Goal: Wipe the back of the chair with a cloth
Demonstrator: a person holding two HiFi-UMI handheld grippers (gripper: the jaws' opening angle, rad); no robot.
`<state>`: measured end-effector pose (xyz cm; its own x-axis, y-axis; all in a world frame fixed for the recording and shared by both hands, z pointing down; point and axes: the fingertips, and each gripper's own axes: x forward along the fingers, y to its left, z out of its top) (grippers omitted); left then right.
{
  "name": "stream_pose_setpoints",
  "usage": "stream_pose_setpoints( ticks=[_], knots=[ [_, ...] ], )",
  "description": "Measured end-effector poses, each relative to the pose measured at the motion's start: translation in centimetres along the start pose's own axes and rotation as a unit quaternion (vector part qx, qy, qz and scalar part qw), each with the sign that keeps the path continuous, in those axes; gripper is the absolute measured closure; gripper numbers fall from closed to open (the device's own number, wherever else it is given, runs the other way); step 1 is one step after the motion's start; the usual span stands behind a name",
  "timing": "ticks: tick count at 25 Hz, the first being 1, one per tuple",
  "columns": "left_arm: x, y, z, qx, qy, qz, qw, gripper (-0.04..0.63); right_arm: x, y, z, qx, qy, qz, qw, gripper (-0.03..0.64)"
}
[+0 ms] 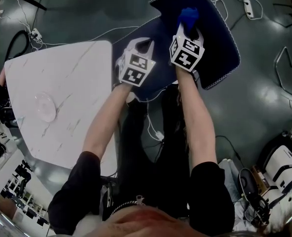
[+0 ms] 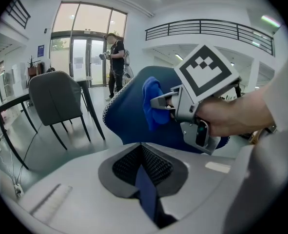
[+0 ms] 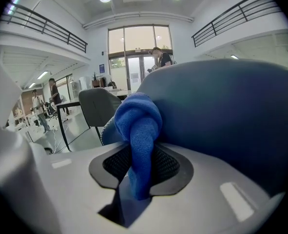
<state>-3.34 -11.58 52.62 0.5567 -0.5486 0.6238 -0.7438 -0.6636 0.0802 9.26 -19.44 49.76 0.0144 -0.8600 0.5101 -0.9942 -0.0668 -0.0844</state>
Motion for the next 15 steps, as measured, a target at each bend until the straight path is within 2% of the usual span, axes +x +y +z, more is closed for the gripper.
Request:
stream_pose_setpoints(
  ticks=[8, 15],
  knots=[
    [0.8, -1.5, 0.1, 0.008, -0.001, -0.010, 0.9999, 0.586, -2.2, -1.9, -1.9, -0.008, 0.005, -0.016, 1.000, 0.502],
    [1.2, -3.4, 1.1, 0.010, 0.006, -0.023, 0.9997, 0.586, -4.9, -4.8, -3.1, 0.009, 0.011, -0.033, 0.999, 0.502]
  ],
)
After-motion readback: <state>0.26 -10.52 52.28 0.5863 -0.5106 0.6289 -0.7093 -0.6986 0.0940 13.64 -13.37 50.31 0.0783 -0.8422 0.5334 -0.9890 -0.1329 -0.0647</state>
